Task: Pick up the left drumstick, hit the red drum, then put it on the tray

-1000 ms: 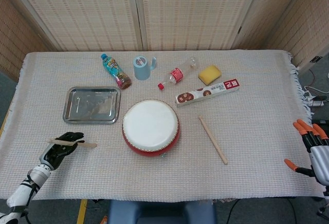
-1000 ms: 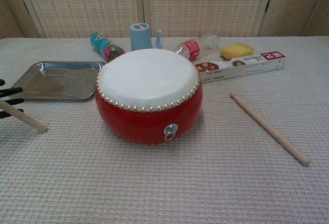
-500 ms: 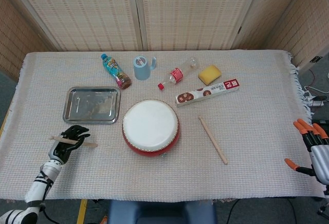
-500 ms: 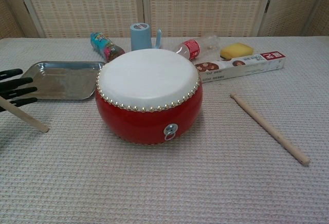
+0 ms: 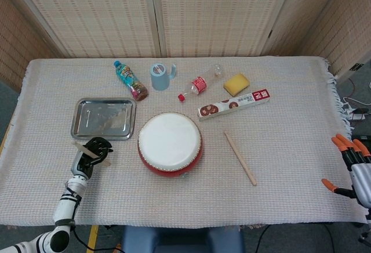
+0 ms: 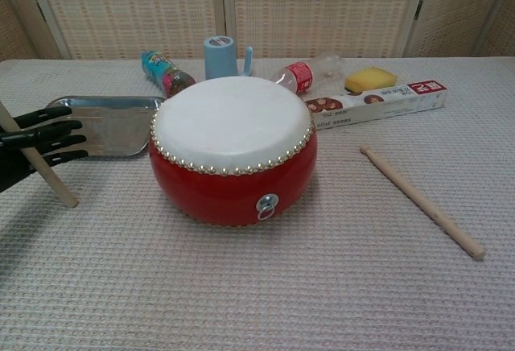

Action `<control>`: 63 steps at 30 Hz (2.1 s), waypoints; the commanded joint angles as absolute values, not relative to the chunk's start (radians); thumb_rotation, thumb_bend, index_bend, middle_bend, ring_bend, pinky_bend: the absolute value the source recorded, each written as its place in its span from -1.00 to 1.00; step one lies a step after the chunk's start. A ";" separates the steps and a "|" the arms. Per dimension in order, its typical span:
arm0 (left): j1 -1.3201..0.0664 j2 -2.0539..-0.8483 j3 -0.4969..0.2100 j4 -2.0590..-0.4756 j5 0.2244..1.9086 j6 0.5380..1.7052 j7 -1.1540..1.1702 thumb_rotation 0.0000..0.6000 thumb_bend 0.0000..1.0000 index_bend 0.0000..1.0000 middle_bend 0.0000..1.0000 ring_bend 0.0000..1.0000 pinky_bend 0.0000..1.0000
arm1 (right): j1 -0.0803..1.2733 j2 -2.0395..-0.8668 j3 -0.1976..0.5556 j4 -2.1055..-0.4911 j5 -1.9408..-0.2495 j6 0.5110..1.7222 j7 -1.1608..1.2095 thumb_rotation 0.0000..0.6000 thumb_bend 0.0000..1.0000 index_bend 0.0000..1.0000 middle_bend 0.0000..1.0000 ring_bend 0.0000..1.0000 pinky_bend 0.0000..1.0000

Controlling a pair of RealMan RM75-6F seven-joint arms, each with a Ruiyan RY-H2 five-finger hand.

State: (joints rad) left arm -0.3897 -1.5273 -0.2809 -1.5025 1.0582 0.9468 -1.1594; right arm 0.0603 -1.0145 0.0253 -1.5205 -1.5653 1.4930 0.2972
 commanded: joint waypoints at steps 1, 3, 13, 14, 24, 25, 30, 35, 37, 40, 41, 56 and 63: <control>-0.390 -1.547 -0.291 -1.485 1.049 0.933 -1.148 1.00 -0.21 0.03 0.01 -0.15 -0.17 | 0.060 -1.015 0.025 -1.519 -1.564 1.492 0.299 1.00 -0.69 -1.00 -0.97 -1.00 -1.00; -0.388 -1.556 -0.298 -1.477 1.044 0.924 -1.147 1.00 -0.21 0.04 0.03 -0.12 -0.15 | 0.060 -1.015 0.025 -1.517 -1.563 1.491 0.301 1.00 -0.69 -1.00 -0.97 -1.00 -1.00; -0.369 -1.547 -0.311 -1.456 1.149 0.835 -1.286 1.00 -0.21 0.14 0.24 0.11 0.07 | 0.063 -1.017 0.027 -1.516 -1.562 1.487 0.302 1.00 -0.69 -1.00 -0.97 -1.00 -1.00; -0.368 -1.547 -0.310 -1.450 1.161 0.829 -1.302 1.00 -0.21 0.17 0.27 0.14 0.08 | 0.063 -1.017 0.027 -1.516 -1.561 1.486 0.301 1.00 -0.69 -1.00 -0.97 -1.00 -1.00; -0.371 -1.549 -0.303 -1.410 1.247 0.803 -1.398 1.00 -0.24 0.31 0.42 0.32 0.22 | 0.064 -1.015 0.029 -1.523 -1.560 1.486 0.295 1.00 -0.69 -1.00 -0.97 -1.00 -1.00; -0.372 -1.549 -0.301 -1.407 1.253 0.801 -1.402 1.00 -0.26 0.32 0.43 0.34 0.23 | 0.064 -1.015 0.029 -1.523 -1.560 1.486 0.294 1.00 -0.69 -1.00 -0.97 -1.00 -1.00; -0.377 -1.549 -0.297 -1.382 1.284 0.784 -1.485 1.00 -0.27 0.39 0.47 0.39 0.30 | 0.065 -1.013 0.030 -1.529 -1.559 1.486 0.290 1.00 -0.69 -1.00 -0.97 -1.00 -1.00; -0.373 -1.543 -0.294 -1.354 1.333 0.784 -1.632 1.00 -0.27 0.40 0.47 0.39 0.30 | 0.066 -1.011 0.031 -1.535 -1.558 1.483 0.283 1.00 -0.69 -1.00 -0.97 -1.00 -1.00; -0.371 -1.541 -0.284 -1.340 1.364 0.792 -1.698 1.00 -0.27 0.40 0.47 0.39 0.30 | 0.067 -1.010 0.031 -1.537 -1.557 1.482 0.281 1.00 -0.69 -1.00 -0.97 -1.00 -1.00; -0.375 -1.542 -0.265 -1.310 1.404 0.806 -1.763 1.00 -0.30 0.40 0.47 0.39 0.30 | 0.069 -1.010 0.031 -1.541 -1.559 1.480 0.277 1.00 -0.69 -1.00 -0.97 -1.00 -1.00; -0.377 -1.544 -0.259 -1.302 1.413 0.810 -1.777 1.00 -0.33 0.40 0.47 0.39 0.29 | 0.069 -1.010 0.031 -1.542 -1.560 1.480 0.276 1.00 -0.69 -1.00 -0.97 -1.00 -1.00; -0.417 -1.556 -0.196 -1.229 1.460 0.857 -1.860 0.36 -0.53 0.31 0.42 0.37 0.25 | 0.067 -1.008 0.033 -1.552 -1.555 1.483 0.263 1.00 -0.69 -1.00 -0.97 -1.00 -1.00; -0.431 -1.564 -0.171 -1.208 1.461 0.871 -1.826 0.42 -0.53 0.37 0.46 0.39 0.26 | 0.069 -1.007 0.035 -1.555 -1.553 1.480 0.261 1.00 -0.69 -1.00 -0.97 -1.00 -1.00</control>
